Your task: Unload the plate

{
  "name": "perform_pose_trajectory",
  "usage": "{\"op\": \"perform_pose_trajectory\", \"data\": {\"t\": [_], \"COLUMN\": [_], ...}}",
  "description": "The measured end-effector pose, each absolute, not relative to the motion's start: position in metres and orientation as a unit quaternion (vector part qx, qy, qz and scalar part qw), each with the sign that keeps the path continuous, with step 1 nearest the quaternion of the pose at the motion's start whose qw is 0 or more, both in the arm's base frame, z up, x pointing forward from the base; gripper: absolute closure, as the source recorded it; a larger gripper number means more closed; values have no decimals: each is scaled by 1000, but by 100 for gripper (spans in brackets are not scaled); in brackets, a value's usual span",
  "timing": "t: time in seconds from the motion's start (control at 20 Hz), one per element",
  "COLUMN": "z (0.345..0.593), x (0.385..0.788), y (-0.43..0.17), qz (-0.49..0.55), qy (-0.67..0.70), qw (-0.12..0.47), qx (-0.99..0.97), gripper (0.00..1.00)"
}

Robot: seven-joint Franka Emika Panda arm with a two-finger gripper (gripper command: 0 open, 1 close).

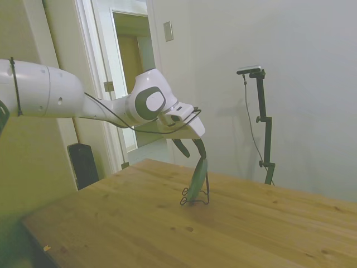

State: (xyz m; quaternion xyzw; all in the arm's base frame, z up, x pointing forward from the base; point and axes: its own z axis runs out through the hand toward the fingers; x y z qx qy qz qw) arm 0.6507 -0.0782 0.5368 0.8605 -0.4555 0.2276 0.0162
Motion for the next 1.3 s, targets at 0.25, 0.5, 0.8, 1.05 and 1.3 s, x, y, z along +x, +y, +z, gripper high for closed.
{"op": "perform_pose_trajectory", "data": {"t": [0.25, 0.5, 0.8, 1.05, 1.3], "z": [523, 508, 504, 502, 499], "x": [668, 673, 674, 673, 672], "y": [-76, -79, -83, -87, -88], "qz": [235, 231, 231, 230, 230], "qy": [-451, -450, -445, -445, -442], "qw": [40, 58, 74, 79, 86], "qx": [860, 861, 862, 862, 863], "gripper": [0, 0, 100, 100, 100]}}
